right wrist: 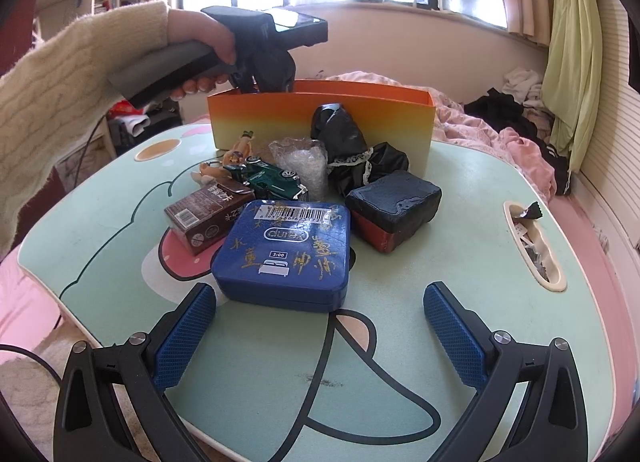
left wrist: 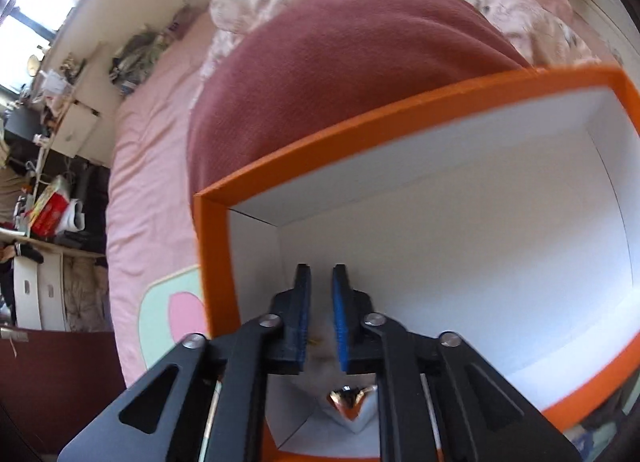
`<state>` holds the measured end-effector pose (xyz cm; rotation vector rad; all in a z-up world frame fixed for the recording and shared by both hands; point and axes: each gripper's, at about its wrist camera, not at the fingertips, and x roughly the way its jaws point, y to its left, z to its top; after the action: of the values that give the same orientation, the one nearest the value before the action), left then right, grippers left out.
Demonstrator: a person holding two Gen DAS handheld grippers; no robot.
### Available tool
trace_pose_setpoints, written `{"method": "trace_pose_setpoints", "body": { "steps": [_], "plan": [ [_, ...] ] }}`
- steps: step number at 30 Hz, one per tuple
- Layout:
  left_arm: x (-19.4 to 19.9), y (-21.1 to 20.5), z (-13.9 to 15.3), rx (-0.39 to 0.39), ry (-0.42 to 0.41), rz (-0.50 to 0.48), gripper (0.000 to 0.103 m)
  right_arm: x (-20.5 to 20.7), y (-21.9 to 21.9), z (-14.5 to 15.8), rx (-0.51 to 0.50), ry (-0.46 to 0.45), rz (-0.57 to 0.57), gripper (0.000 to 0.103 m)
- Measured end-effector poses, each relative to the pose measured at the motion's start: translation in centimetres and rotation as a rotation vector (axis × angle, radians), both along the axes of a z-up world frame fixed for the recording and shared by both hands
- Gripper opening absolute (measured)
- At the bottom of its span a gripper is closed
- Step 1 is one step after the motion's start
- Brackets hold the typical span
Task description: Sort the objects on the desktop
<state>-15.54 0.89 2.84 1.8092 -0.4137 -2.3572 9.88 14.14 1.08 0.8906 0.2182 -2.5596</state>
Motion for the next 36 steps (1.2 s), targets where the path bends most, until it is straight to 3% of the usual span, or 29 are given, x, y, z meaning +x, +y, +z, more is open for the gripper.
{"method": "trace_pose_setpoints", "body": {
  "steps": [3,10,13,16,18,22,24,26,28,30,32,35,36],
  "plan": [
    [0.5,-0.5,1.3,0.107,0.036,0.003,0.0,0.1,-0.1,0.0,-0.004,-0.001,0.001,0.103],
    [1.4,-1.3,5.2,0.151,0.123,-0.026,0.0,0.0,-0.1,-0.1,-0.005,-0.001,0.001,0.103],
    [1.1,-1.1,4.1,0.11,0.007,-0.052,0.003,0.0,-0.1,-0.1,-0.004,0.0,0.001,0.103],
    [0.9,-0.3,2.4,0.022,-0.083,-0.046,0.017,0.0,-0.1,-0.1,-0.004,0.0,0.001,0.103],
    [0.6,0.3,1.4,-0.022,-0.13,-0.054,0.017,0.0,-0.1,-0.1,-0.005,0.0,0.002,0.103],
    [-0.2,0.7,0.6,-0.07,-0.144,-0.036,0.023,0.0,0.0,-0.2,-0.005,0.001,0.002,0.103],
    [-0.3,0.5,0.6,-0.106,-0.135,-0.014,0.035,0.0,-0.1,-0.2,-0.005,0.0,0.002,0.103],
    [-0.2,0.5,0.5,-0.092,-0.152,-0.027,0.038,0.0,0.1,-0.2,-0.005,0.001,0.002,0.103],
    [-0.1,0.5,0.6,-0.038,-0.181,-0.053,0.056,0.0,0.1,-0.2,-0.006,0.0,0.002,0.103],
    [0.1,0.3,0.1,0.004,-0.22,-0.049,0.063,0.0,0.0,-0.2,-0.006,0.0,0.002,0.103],
    [0.0,-0.2,-1.5,-0.007,-0.265,-0.018,0.067,-0.1,0.1,-0.2,-0.006,0.001,0.002,0.103],
    [-0.4,-0.5,-1.1,0.043,-0.209,-0.009,0.066,-0.1,-0.1,-0.1,-0.005,0.003,0.003,0.103],
    [-0.5,-0.7,-1.0,0.077,-0.198,-0.012,0.057,-0.2,-0.2,-0.1,-0.007,0.001,0.004,0.103]
  ]
}}
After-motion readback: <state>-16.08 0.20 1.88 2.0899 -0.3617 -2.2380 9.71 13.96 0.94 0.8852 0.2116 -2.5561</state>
